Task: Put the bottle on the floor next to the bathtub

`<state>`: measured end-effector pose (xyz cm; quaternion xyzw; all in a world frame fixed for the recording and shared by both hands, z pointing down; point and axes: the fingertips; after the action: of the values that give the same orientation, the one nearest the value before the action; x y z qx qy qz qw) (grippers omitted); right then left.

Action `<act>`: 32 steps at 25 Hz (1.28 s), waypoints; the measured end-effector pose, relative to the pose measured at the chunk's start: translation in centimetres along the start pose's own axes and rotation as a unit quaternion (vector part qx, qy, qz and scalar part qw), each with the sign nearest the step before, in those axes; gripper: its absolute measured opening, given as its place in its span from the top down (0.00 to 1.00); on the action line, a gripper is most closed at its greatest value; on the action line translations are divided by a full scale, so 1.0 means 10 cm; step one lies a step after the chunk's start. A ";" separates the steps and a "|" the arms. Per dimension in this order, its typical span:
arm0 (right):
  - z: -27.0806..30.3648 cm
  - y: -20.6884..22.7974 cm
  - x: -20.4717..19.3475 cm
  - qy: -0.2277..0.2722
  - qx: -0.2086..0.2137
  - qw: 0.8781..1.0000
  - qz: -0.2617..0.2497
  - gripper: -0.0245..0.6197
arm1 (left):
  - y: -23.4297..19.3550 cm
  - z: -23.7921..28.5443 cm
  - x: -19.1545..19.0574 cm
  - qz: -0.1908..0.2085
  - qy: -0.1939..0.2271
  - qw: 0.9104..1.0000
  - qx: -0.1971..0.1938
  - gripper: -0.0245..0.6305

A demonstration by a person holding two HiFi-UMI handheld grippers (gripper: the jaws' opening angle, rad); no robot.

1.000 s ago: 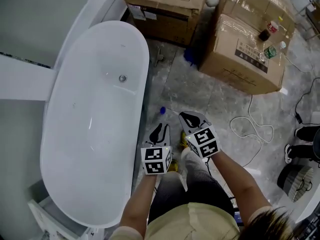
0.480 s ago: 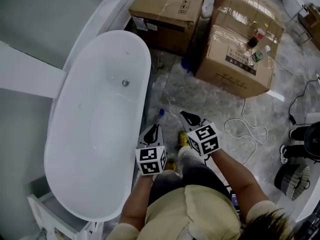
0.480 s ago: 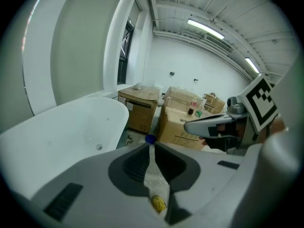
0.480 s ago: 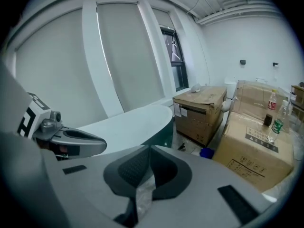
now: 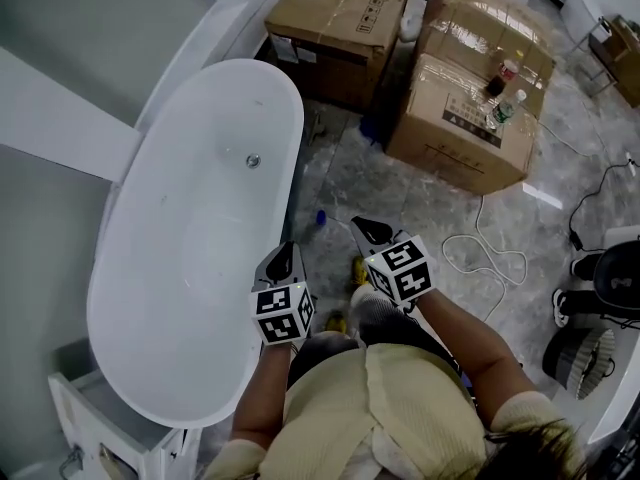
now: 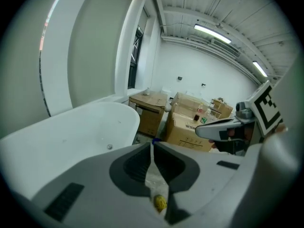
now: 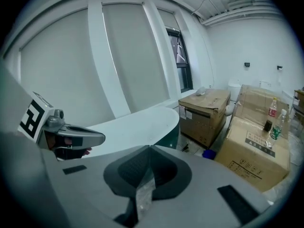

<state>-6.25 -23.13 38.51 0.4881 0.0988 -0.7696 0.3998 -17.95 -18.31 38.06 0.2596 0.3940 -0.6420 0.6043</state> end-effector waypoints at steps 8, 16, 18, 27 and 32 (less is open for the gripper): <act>-0.19 -0.23 -0.01 -0.003 0.000 1.000 -0.002 0.92 | -0.17 -0.33 -0.04 -0.006 -0.002 1.000 0.010 0.85; -0.28 -0.41 -0.14 -0.019 -0.004 1.000 -0.003 0.92 | -0.21 -0.52 -0.24 -0.012 -0.020 1.000 0.002 0.85; -0.30 -0.44 -0.18 -0.021 -0.003 1.000 0.000 0.92 | -0.21 -0.55 -0.27 -0.013 -0.023 1.000 0.002 0.85; -0.30 -0.54 -0.24 -0.027 0.002 1.000 -0.003 0.92 | -0.25 -0.56 -0.33 -0.009 -0.029 1.000 -0.003 0.85; -0.28 -0.53 -0.26 -0.032 0.003 0.999 0.000 0.92 | -0.25 -0.51 -0.41 -0.007 -0.039 0.999 -0.006 0.85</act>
<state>-7.60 -16.79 37.97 0.4648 0.0837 -0.7849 0.4011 -20.58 -11.91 38.98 0.2280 0.3757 -0.6537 0.6161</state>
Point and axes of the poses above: the fingertips, and each gripper's own axes: z forward along the fingers, y to its right, x out of its top, and after that the axes turned 6 degrees about y, right-handed
